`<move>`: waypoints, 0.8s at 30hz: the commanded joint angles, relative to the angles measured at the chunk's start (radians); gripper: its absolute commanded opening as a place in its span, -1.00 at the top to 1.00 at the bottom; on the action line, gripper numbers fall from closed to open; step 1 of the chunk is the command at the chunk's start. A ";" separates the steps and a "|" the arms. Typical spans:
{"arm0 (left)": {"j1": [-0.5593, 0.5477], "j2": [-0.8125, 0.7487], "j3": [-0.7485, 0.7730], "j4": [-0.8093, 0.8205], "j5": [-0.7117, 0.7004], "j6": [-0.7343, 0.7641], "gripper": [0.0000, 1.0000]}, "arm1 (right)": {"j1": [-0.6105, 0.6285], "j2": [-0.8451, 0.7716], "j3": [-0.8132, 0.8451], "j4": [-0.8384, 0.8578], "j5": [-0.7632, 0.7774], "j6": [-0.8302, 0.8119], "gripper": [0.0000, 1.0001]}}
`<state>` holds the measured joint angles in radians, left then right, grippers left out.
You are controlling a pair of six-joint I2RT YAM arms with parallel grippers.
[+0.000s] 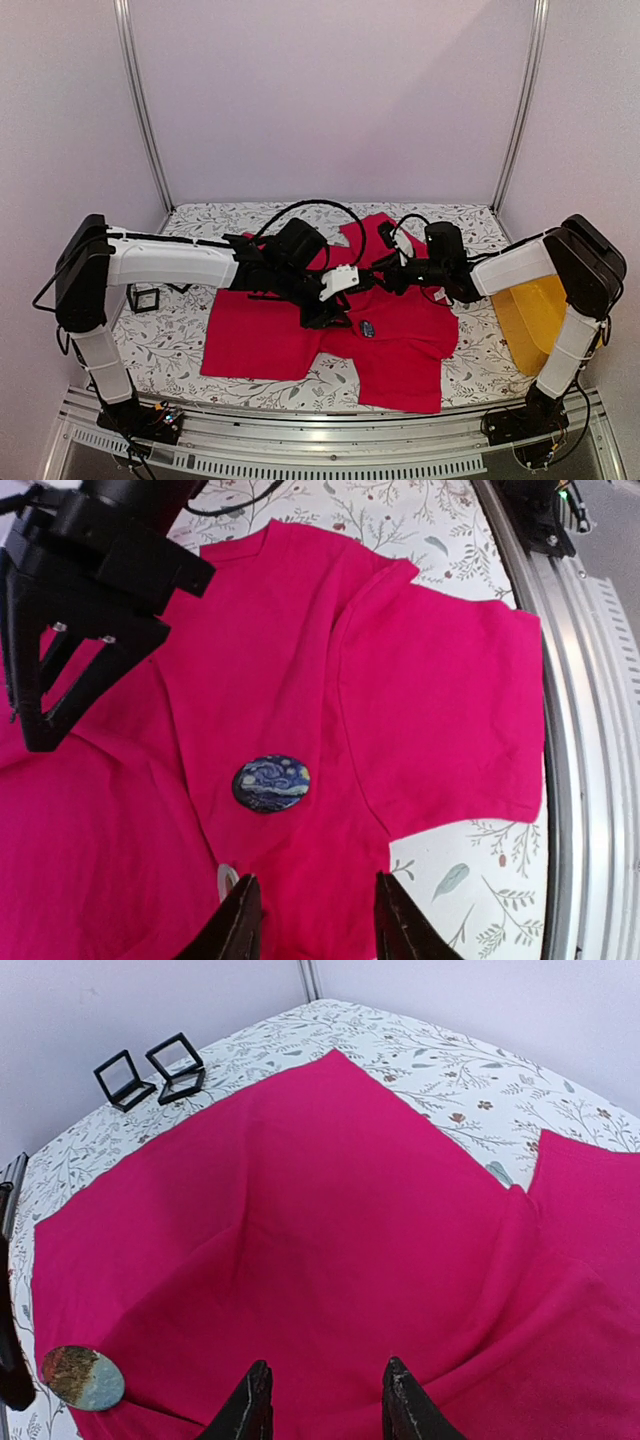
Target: Pin the brooch onto the clothing
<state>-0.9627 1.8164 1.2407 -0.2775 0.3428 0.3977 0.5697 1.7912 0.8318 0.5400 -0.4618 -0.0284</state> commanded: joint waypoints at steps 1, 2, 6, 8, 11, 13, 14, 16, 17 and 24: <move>-0.005 0.020 0.112 -0.262 0.056 -0.005 0.35 | -0.008 -0.053 0.019 -0.110 0.170 -0.033 0.27; -0.003 0.007 0.117 -0.272 0.054 -0.002 0.46 | -0.013 -0.057 0.033 -0.139 0.203 -0.021 0.27; 0.090 -0.133 -0.026 -0.019 -0.016 -0.122 0.58 | -0.055 -0.034 0.128 -0.341 0.416 0.065 0.34; 0.212 -0.164 -0.105 0.152 -0.104 -0.302 0.55 | -0.077 -0.007 0.185 -0.456 0.536 0.103 0.44; 0.373 -0.084 -0.098 0.147 -0.271 -0.551 0.64 | -0.114 0.054 0.262 -0.597 0.610 0.148 0.50; 0.442 -0.011 -0.094 0.105 -0.367 -0.654 0.65 | -0.138 0.095 0.291 -0.655 0.633 0.167 0.50; 0.473 0.027 -0.107 0.104 -0.400 -0.687 0.65 | -0.149 0.116 0.306 -0.680 0.641 0.172 0.51; 0.498 0.068 -0.137 0.132 -0.444 -0.721 0.64 | -0.172 0.165 0.343 -0.748 0.635 0.178 0.49; 0.504 0.083 -0.144 0.144 -0.457 -0.731 0.65 | -0.181 0.191 0.366 -0.779 0.634 0.185 0.49; 0.539 0.212 -0.088 0.136 -0.604 -0.768 0.63 | -0.240 0.312 0.467 -0.880 0.618 0.201 0.42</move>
<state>-0.4416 1.9518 1.1122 -0.1307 -0.1375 -0.3050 0.3637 2.0270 1.2407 -0.2062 0.1474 0.1493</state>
